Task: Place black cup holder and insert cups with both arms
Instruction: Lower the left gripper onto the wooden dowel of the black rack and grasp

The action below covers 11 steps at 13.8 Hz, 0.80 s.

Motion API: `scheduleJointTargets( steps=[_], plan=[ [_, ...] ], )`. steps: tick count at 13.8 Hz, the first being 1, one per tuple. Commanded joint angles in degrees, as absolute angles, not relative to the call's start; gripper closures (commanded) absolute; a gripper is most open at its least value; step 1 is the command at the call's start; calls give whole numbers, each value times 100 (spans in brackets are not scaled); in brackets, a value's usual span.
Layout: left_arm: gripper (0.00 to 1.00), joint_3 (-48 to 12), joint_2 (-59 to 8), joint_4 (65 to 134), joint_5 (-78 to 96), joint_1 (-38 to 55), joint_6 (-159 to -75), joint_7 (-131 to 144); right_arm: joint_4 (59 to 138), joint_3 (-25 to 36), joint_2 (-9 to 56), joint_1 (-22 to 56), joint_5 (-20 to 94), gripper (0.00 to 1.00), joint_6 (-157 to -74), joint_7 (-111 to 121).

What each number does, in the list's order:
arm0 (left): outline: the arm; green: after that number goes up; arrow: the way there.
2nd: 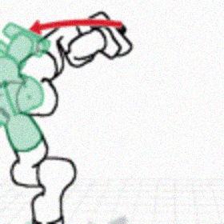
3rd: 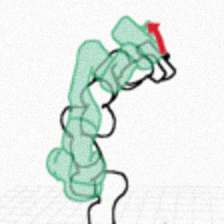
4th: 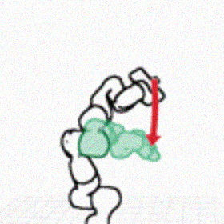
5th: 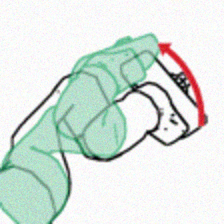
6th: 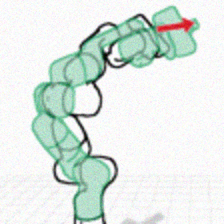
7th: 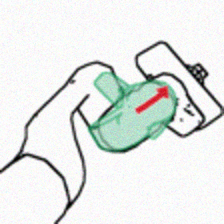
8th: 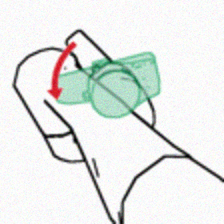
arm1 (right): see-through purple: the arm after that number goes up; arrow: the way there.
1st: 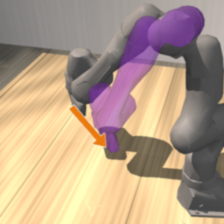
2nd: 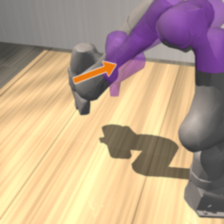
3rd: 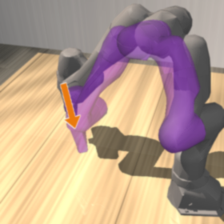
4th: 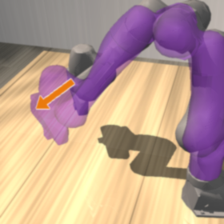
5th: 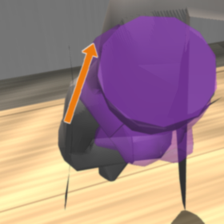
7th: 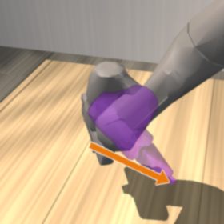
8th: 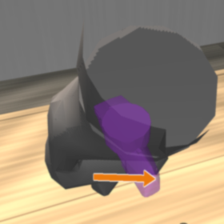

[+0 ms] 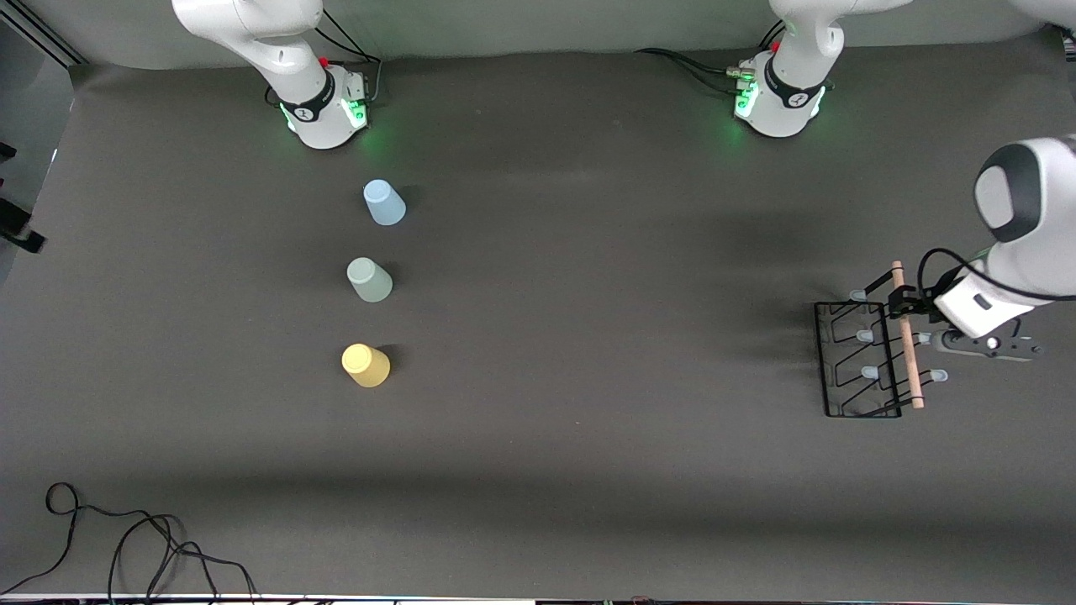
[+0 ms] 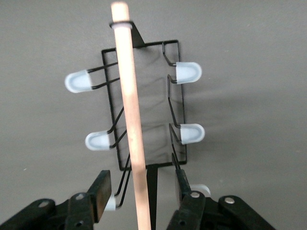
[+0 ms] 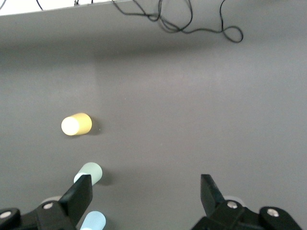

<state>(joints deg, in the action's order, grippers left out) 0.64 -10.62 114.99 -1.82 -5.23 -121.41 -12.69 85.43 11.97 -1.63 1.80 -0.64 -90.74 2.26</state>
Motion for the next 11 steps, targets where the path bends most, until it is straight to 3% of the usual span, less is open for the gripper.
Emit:
scheduleJointTargets(
  steps=[1,2,4,11],
  plan=[
    [45,53,-1081,11917,-229,-536,-12681,-1389,8148,1143,60,123,35,0,-8982,202],
    [52,53,-1081,11961,-229,-536,-12744,-1380,8060,1160,340,114,35,0,-8991,341],
    [100,53,-1072,11901,-229,-536,-12666,-1389,7990,1099,509,175,79,0,-9061,352],
    [100,-114,-844,11013,-141,-247,-11496,-576,8016,1107,712,132,519,0,-8799,290]
  ],
)
